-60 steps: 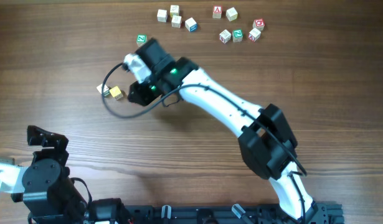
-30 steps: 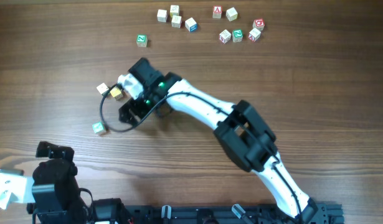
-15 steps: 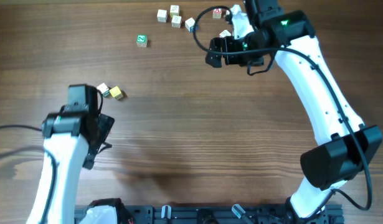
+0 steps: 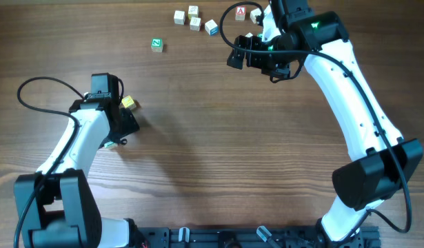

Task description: Form a circle

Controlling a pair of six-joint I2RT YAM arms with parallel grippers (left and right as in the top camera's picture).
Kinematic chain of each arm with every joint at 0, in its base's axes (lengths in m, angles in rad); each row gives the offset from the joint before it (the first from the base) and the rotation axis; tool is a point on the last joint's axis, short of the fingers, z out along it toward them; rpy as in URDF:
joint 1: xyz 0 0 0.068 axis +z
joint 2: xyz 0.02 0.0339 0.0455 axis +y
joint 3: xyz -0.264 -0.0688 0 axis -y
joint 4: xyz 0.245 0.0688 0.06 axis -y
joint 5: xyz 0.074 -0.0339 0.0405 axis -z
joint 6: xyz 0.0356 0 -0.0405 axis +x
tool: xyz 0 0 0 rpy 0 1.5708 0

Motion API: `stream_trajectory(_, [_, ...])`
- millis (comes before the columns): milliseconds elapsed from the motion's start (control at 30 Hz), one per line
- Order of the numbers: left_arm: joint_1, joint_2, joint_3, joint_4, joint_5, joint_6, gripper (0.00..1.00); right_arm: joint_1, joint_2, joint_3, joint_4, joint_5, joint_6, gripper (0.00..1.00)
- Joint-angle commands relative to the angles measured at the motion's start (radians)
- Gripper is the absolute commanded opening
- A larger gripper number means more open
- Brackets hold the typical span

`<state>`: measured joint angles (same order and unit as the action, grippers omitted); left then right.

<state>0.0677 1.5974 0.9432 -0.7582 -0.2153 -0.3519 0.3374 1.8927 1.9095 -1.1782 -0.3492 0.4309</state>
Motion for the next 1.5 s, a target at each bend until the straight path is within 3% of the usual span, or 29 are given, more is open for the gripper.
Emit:
stream_trajectory(0, [0.011,0.006,-0.060,-0.005,-0.006,-0.013,1.00,0.002,-0.010,0.009,0.003,0.040,0.014,0.99])
stream_trajectory(67, [0.047,0.006,-0.088,0.008,-0.006,-0.071,1.00,0.002,-0.010,0.009,0.003,0.063,0.014,1.00])
stream_trajectory(333, [0.127,0.008,-0.148,0.174,0.045,-0.075,0.98,0.002,-0.010,0.009,0.003,0.064,0.017,0.99])
stream_trajectory(400, [0.127,0.008,-0.158,0.188,0.069,-0.075,0.91,0.002,-0.010,0.008,0.003,0.064,0.017,0.99])
stream_trajectory(433, [0.127,0.008,-0.166,0.198,0.086,-0.076,0.73,0.002,-0.010,0.008,0.003,0.064,0.017,1.00])
stream_trajectory(467, [0.127,0.008,-0.169,0.197,0.089,-0.076,0.64,0.002,-0.010,0.009,0.002,0.064,0.017,0.99])
stream_trajectory(533, [0.127,0.008,-0.172,0.192,0.089,-0.075,0.59,0.002,-0.010,0.008,0.001,0.064,0.017,1.00])
stream_trajectory(567, [0.127,0.007,-0.172,0.189,0.089,-0.075,0.48,0.002,-0.010,0.009,0.000,0.064,0.018,1.00])
stream_trajectory(633, [0.127,0.007,-0.172,0.182,0.089,-0.075,0.46,0.002,-0.010,0.009,-0.002,0.064,0.017,1.00])
stream_trajectory(700, [0.127,0.007,-0.172,0.154,0.089,-0.075,0.67,0.002,-0.010,0.009,-0.002,0.064,0.017,1.00])
stream_trajectory(833, [0.127,0.007,-0.172,0.135,0.088,-0.074,0.65,0.002,-0.010,0.008,-0.013,0.064,0.016,1.00])
stream_trajectory(867, [0.127,0.007,-0.172,0.136,0.088,-0.074,0.61,0.002,-0.010,0.008,-0.016,0.064,0.016,1.00])
stream_trajectory(933, [0.127,0.007,-0.172,0.137,0.087,-0.070,0.40,0.002,-0.010,0.009,-0.018,0.064,0.016,1.00])
stream_trajectory(967, [0.127,0.007,-0.172,0.137,0.088,-0.051,0.29,0.002,-0.010,0.009,-0.018,0.064,0.017,0.99])
stream_trajectory(1200, [0.127,0.005,-0.167,0.153,0.087,0.023,0.25,0.002,-0.010,0.009,-0.012,0.067,0.014,0.99])
stream_trajectory(1300, [0.127,0.003,-0.122,0.156,0.088,0.166,0.09,0.002,-0.010,0.009,-0.012,0.154,0.014,1.00])
stream_trajectory(1367, [0.127,0.003,-0.110,0.225,0.088,0.167,0.11,0.002,-0.010,0.009,-0.001,0.227,0.014,1.00])
stream_trajectory(1467, [0.126,0.003,-0.110,0.324,0.093,0.391,0.14,0.002,-0.010,0.008,0.032,0.318,0.014,1.00])
